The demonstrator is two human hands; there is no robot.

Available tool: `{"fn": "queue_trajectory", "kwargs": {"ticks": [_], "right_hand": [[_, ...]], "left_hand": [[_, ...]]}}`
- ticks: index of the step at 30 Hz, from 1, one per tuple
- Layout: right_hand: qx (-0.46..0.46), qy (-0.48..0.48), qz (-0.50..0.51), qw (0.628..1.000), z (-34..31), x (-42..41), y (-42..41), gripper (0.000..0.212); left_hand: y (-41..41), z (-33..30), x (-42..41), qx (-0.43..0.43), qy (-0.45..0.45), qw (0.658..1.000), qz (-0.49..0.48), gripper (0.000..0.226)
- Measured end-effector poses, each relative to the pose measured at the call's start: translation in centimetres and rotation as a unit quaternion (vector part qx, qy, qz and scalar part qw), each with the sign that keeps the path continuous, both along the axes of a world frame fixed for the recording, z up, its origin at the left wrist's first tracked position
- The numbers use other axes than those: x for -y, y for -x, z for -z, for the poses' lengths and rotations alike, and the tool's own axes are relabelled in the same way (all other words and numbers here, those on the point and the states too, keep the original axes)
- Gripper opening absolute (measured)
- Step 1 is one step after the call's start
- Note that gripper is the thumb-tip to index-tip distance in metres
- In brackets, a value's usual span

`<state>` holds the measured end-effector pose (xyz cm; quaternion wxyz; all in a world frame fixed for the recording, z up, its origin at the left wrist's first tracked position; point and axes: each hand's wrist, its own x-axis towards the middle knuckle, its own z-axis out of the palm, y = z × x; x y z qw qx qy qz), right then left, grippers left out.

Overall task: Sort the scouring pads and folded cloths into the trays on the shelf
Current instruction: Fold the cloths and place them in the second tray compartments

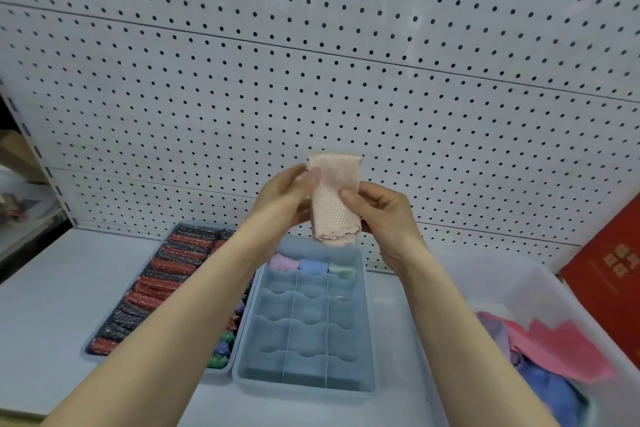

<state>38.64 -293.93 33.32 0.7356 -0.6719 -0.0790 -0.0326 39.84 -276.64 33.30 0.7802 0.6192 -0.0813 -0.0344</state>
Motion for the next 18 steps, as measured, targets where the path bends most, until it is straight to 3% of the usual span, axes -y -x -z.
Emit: {"fn": "queue_trajectory", "kwargs": {"ticks": [4, 9, 12, 16, 18], "right_hand": [[0.017, 0.023, 0.004, 1.000, -0.1, -0.2, -0.2, 0.030], [0.057, 0.069, -0.114, 0.989, 0.9, 1.0, 0.2, 0.050], [0.066, 0.105, -0.119, 0.985, 1.2, 0.9, 0.7, 0.038], [0.059, 0.093, -0.073, 0.991, 1.4, 0.7, 0.7, 0.010], [0.041, 0.084, -0.041, 0.995, 1.6, 0.6, 0.6, 0.007]], "left_hand": [[0.3, 1.3, 0.1, -0.063, -0.023, 0.998, -0.010, 0.032], [0.1, 1.9, -0.4, -0.078, 0.012, 0.996, -0.046, 0.032], [0.4, 1.8, -0.5, -0.078, 0.036, 0.995, -0.042, 0.033], [0.4, 2.0, -0.5, -0.074, 0.034, 0.996, -0.023, 0.034], [0.7, 2.1, -0.4, -0.063, 0.015, 0.998, -0.003, 0.034]]}}
